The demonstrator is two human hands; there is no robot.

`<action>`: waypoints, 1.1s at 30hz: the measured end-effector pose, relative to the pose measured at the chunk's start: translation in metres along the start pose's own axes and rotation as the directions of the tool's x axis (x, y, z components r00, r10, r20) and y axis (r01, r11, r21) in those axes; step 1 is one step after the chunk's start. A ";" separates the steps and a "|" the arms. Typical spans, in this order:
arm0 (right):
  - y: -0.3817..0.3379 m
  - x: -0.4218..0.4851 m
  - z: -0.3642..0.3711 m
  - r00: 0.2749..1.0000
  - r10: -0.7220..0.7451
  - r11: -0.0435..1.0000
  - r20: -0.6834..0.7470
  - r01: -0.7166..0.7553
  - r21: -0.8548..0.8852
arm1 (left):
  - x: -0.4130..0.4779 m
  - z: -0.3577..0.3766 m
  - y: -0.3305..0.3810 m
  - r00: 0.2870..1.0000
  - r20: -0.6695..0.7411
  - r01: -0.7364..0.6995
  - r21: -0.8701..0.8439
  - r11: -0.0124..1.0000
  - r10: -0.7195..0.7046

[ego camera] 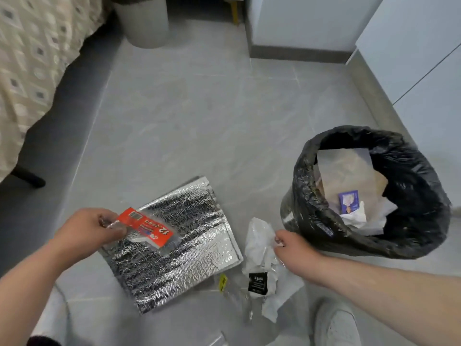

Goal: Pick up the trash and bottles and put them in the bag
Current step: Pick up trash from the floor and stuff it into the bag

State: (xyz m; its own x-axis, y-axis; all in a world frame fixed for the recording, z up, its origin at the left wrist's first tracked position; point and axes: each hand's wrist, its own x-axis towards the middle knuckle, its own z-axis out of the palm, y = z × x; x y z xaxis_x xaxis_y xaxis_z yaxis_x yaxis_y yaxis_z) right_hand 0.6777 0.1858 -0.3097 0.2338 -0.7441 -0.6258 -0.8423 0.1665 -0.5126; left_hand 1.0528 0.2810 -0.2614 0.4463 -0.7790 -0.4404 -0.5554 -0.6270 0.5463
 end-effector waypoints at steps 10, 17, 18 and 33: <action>-0.032 -0.043 -0.025 0.995 -0.100 0.993 -0.005 0.100 0.069 | -0.034 -0.055 0.047 0.989 -0.134 -0.001 -0.423 0.906 -0.061; -0.066 -0.112 -0.105 0.984 -0.180 0.979 -0.012 0.181 0.095 | -0.050 -0.072 0.128 0.994 -0.106 -0.090 -0.697 0.712 0.022; -0.068 -0.118 -0.119 0.987 -0.156 0.979 -0.042 0.160 0.124 | -0.049 -0.071 0.143 0.992 -0.116 -0.114 -0.715 0.689 0.044; 0.029 -0.116 -0.242 0.962 0.255 0.583 -0.097 -0.073 0.809 | -0.046 0.051 0.370 0.981 0.072 -0.018 -0.886 0.463 0.178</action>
State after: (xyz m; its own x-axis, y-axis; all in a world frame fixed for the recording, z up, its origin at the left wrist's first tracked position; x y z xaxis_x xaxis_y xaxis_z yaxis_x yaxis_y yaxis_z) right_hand 0.5087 0.1210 -0.1097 -0.0372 -0.7361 -0.6759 -0.1149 0.6750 -0.7288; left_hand 0.7910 0.0847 -0.0750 0.2886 -0.8759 -0.3867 0.3565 -0.2766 0.8924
